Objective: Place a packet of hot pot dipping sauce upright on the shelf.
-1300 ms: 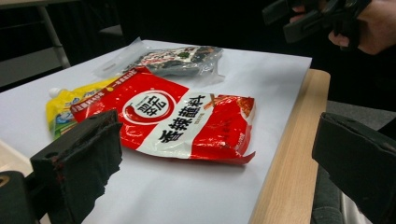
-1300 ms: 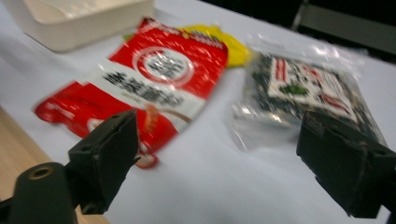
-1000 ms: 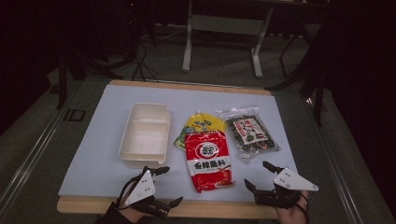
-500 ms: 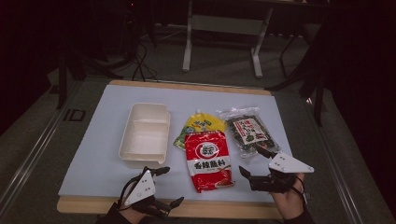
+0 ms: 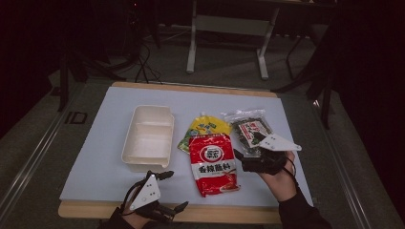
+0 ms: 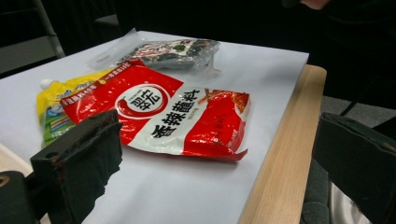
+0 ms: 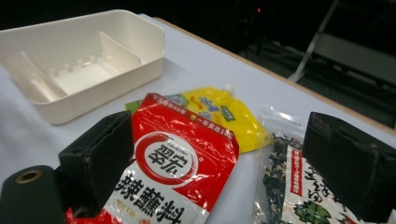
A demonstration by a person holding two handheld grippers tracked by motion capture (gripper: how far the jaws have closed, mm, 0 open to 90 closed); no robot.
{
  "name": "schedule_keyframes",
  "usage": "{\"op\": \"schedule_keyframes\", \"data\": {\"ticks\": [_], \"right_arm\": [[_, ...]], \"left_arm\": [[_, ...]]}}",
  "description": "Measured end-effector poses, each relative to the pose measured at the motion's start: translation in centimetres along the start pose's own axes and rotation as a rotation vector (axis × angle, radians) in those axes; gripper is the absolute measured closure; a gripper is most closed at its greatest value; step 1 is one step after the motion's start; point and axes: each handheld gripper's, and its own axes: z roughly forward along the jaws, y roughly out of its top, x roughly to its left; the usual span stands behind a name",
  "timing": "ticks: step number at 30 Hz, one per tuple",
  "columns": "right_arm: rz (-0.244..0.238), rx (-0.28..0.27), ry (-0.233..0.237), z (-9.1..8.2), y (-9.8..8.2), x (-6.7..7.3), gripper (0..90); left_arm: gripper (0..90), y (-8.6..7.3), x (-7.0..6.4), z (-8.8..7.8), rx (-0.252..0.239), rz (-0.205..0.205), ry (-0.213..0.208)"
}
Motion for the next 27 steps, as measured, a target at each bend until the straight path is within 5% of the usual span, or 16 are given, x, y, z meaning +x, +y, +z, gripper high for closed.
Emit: {"op": "schedule_keyframes", "data": {"ticks": [11,18,27], "right_arm": [[0.082,0.061,-0.045,4.6,0.1,-0.8,13.5],[0.177,0.084,-0.065,7.4,-0.3,-1.6,22.4],[0.192,0.168,-0.074,10.5,-1.2,-1.9,28.0]], "left_arm": [[3.1,-0.2,0.0,0.2,0.010,-0.010,-0.012],[3.1,-0.2,0.0,0.2,0.016,-0.007,-0.009],[3.1,-0.3,-0.1,0.3,0.020,-0.007,-0.015]]}}
